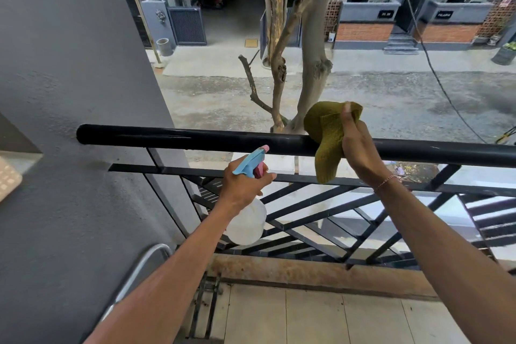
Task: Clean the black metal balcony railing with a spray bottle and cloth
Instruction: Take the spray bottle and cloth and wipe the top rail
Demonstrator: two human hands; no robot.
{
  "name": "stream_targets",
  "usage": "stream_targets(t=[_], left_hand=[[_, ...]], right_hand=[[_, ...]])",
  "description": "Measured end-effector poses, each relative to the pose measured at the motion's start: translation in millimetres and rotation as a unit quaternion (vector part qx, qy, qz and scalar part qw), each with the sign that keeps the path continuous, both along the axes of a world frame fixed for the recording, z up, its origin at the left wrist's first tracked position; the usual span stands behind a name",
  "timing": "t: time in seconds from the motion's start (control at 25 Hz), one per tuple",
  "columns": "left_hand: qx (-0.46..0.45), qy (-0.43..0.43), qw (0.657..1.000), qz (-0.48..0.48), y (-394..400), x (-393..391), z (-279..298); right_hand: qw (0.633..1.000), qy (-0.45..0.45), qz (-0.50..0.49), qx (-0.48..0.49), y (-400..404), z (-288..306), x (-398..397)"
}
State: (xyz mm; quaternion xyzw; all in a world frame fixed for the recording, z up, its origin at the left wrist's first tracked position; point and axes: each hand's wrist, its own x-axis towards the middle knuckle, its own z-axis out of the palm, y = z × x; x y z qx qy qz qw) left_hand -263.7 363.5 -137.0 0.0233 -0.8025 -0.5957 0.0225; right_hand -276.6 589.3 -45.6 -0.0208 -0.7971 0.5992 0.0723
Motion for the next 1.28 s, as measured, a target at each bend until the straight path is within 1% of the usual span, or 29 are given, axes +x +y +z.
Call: stream_targets(t=[0.12, 0.2, 0.32, 0.52, 0.72, 0.84, 0.92, 0.96, 1.0, 1.04, 1.08, 1.12, 1.16, 1.2, 1.28], left_hand=[[-0.015, -0.014, 1.000, 0.000, 14.6, 2.0, -0.1], [-0.006, -0.031, 1.000, -0.002, 21.0, 5.0, -3.2], [-0.001, -0.030, 1.000, -0.005, 28.4, 9.8, -6.6], [-0.010, -0.036, 0.999, -0.013, 45.2, 11.0, -4.3], [-0.031, -0.033, 0.999, -0.010, 60.2, 9.4, -6.7], [-0.036, -0.035, 0.999, 0.006, 62.4, 8.7, -11.5], [-0.019, -0.038, 0.999, 0.021, 61.4, 11.3, -10.0], [-0.007, -0.040, 0.999, 0.032, 59.0, 12.3, -8.7], [0.001, -0.038, 0.998, 0.043, 55.3, 14.4, -7.2], [0.008, -0.030, 0.998, 0.055, 51.3, 17.8, -5.9], [0.009, -0.023, 0.998, 0.065, 46.6, 21.4, -4.3], [0.009, -0.016, 0.997, 0.074, 40.6, 24.7, -3.0], [0.009, -0.011, 0.997, 0.080, 33.8, 26.9, -2.1], [0.008, -0.007, 0.996, 0.086, 28.1, 29.4, -1.6], [0.000, -0.007, 0.995, 0.097, 14.1, 28.9, -1.3]], right_hand=[[1.000, 0.020, -0.020, -0.009, 14.0, 5.3, 3.3], [0.999, 0.034, -0.031, -0.013, 26.6, 8.4, 6.6], [0.999, 0.036, -0.037, 0.005, 43.9, 8.2, 11.5], [0.999, 0.024, -0.022, 0.037, 50.7, -0.3, 18.0], [1.000, 0.030, -0.001, 0.004, 44.9, -18.9, 24.2], [0.997, 0.056, -0.047, -0.034, 37.0, -28.4, 22.7], [0.992, 0.090, -0.085, -0.027, 25.2, -32.1, 13.2], [0.989, 0.115, -0.088, -0.004, 15.7, -35.5, 5.9], [0.986, 0.137, -0.080, 0.044, 3.7, -41.4, -3.1], [0.978, 0.148, -0.070, 0.129, -8.1, -50.5, -13.1], [0.956, 0.150, -0.067, 0.242, -21.2, -62.5, -23.7], [0.921, 0.148, -0.072, 0.353, -33.6, -76.7, -35.1], [0.885, 0.144, -0.076, 0.436, -46.5, -86.1, -43.6], [0.860, 0.137, -0.074, 0.485, -57.8, -89.2, -48.0], [0.843, 0.121, -0.052, 0.521, -82.7, -83.1, -55.4]])
